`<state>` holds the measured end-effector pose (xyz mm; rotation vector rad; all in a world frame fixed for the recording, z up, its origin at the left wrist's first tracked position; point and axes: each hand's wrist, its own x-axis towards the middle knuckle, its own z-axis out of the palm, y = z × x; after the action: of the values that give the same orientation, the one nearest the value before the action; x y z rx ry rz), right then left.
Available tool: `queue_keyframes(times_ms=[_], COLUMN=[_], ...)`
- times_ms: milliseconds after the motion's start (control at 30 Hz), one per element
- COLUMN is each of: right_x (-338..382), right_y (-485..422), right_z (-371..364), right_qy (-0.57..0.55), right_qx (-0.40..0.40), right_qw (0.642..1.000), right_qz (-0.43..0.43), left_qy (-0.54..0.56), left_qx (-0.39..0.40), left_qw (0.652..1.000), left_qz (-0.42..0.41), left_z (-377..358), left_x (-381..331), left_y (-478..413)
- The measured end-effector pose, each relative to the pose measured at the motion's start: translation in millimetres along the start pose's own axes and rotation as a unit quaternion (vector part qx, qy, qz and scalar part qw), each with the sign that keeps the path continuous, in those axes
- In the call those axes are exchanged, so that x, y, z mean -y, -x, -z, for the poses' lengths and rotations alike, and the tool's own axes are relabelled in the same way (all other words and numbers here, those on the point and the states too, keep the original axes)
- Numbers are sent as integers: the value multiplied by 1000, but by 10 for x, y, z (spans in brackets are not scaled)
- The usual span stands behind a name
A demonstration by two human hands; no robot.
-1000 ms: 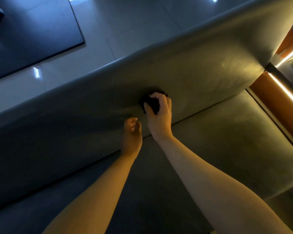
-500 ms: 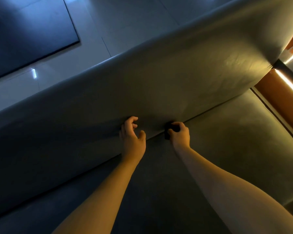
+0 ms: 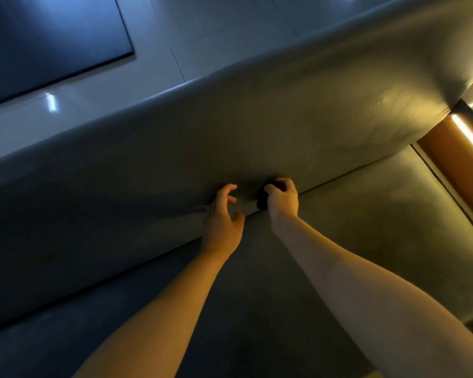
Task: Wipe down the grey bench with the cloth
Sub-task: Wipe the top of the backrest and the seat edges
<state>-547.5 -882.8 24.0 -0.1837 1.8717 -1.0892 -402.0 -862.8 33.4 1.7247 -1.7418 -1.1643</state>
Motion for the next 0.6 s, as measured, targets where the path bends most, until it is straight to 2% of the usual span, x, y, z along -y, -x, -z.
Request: queue_keyframes(times_ms=[133,233,333,400,467,600], right_x=[-118,-236,-365,-376,-260,248], right_y=[285,556,827,917,948,826], right_z=[-315,-564,-754,-775,-691,-379], right_qy=[9,26,31,29,-10,-134], right_qx=[2,46,109,128,85,-65], right_qw=[1000,997,990,988,993,988], right_qz=[-25,-49,-78,-84,-76,-24], left_qy=[46,47,48,-9,-72,-103], left_qx=[0,-4,-16,-28,-38,-29], left_qw=[994,989,987,991,993,993], left_qz=[96,143,153,130,88,40], left_z=[206,372,498,598,692,781], left_x=[367,606,690,693,663,419], left_y=[216,418,572,591,553,491])
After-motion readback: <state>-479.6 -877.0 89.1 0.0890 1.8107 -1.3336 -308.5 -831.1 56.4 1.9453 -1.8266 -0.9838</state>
